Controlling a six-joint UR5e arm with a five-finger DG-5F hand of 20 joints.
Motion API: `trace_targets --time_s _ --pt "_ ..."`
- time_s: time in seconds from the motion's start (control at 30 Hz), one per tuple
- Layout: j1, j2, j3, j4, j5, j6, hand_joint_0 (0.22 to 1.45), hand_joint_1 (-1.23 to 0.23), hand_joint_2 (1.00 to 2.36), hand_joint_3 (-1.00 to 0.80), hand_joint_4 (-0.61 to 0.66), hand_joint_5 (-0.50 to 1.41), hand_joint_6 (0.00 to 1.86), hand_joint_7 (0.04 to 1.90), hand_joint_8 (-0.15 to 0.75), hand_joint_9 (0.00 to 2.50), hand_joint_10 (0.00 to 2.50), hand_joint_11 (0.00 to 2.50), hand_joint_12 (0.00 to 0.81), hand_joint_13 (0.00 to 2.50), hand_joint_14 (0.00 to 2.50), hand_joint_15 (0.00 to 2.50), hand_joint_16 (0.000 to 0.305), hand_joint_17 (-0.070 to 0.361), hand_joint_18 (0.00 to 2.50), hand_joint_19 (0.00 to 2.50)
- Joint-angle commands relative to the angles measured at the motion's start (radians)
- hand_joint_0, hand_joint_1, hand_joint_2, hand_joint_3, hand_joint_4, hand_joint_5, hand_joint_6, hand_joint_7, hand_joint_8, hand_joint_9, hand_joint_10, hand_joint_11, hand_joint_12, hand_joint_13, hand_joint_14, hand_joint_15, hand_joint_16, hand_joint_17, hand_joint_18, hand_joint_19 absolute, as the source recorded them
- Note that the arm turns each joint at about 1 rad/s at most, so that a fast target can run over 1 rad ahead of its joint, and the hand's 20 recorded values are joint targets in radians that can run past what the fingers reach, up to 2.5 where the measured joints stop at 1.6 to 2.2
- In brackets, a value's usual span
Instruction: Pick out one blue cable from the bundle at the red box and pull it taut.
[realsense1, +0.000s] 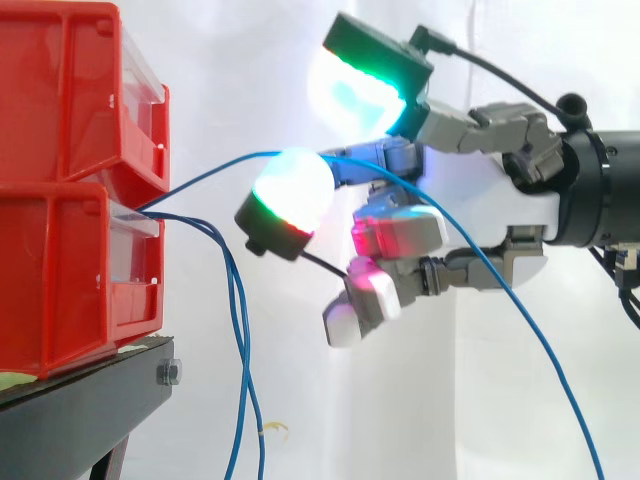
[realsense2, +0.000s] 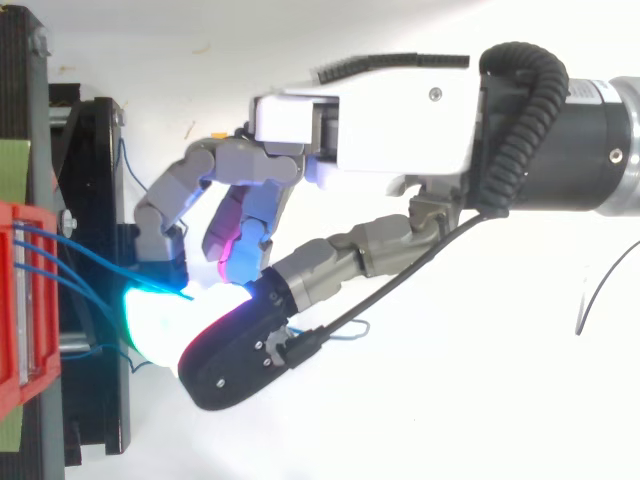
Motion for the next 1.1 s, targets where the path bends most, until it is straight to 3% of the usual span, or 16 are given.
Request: trace_targets --time_s 0.0,0.4,0.73,1.07 --pt "0.001 0.000 -0.016 0.009 0.000 -0.001 0.54 -0.46 1.00 -0.50 0.10 -0.20 0.86 0.75 0.278 1.32 0.01 1.24 0.316 1.20 0.02 0.66 0.026 0.058 0.76 0.33" --pt "0.004 0.000 -0.020 0.009 0.006 -0.022 0.55 -0.48 1.00 -0.50 0.12 -0.21 0.87 0.74 0.248 1.37 0.00 1.48 0.298 1.42 0.02 1.08 0.026 0.059 0.83 0.39" --pt "0.000 0.000 -0.022 0.007 0.007 -0.022 0.55 -0.49 1.00 -0.50 0.12 -0.21 0.87 0.74 0.235 1.37 0.08 1.51 0.277 1.51 0.01 1.40 0.029 0.066 0.90 0.49" --pt "-0.009 0.000 -0.020 0.007 0.009 -0.010 0.56 -0.50 1.00 -0.50 0.12 -0.21 0.87 0.74 0.241 1.36 0.12 1.50 0.271 1.50 0.01 1.39 0.028 0.064 0.89 0.49"
